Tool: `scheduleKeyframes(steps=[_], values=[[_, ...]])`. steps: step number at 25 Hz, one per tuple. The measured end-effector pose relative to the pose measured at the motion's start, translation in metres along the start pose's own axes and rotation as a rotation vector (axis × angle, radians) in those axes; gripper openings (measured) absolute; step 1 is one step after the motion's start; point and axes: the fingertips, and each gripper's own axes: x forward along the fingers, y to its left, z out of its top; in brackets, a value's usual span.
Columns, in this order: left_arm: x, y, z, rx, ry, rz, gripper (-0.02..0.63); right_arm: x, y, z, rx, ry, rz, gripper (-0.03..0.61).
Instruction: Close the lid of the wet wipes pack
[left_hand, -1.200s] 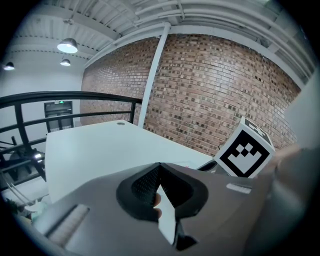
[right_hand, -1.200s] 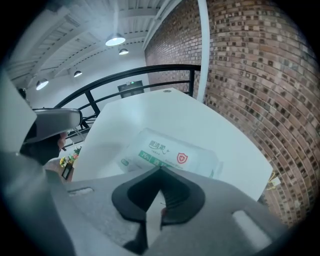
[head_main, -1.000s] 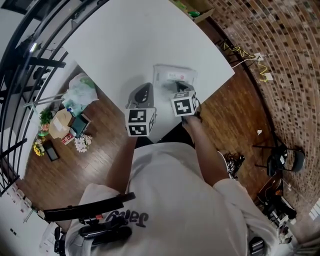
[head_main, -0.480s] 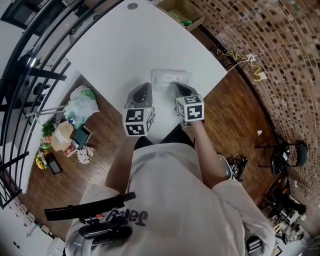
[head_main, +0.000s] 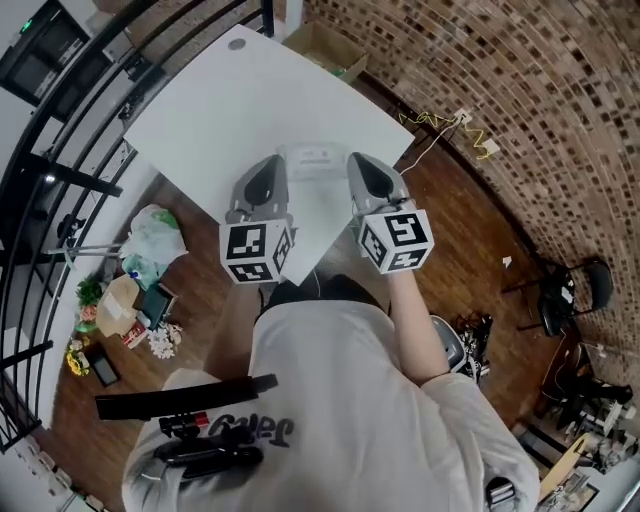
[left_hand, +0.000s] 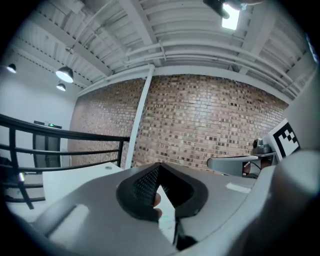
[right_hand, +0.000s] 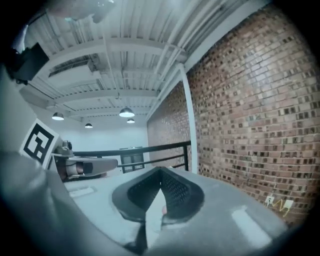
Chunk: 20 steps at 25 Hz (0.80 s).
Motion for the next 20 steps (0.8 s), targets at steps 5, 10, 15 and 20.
scheduleKeyframes(steps=[5, 10, 15, 20], values=[[-0.046, -0.07, 0.011, 0.044, -0.07, 0.027, 0.015, -0.07, 0.003, 0.018, -0.004, -0.1, 0.053, -0.011], [-0.136, -0.117, -0.017, 0.007, -0.082, 0.128, 0.015, -0.166, 0.047, 0.03, -0.027, -0.16, 0.128, -0.011], [-0.183, -0.168, -0.019, 0.091, -0.044, 0.173, 0.015, -0.22, 0.051, 0.021, -0.054, -0.15, 0.121, -0.011], [-0.204, -0.186, 0.001, 0.086, -0.058, 0.185, 0.015, -0.253, 0.055, 0.021, -0.042, -0.14, 0.114, -0.011]])
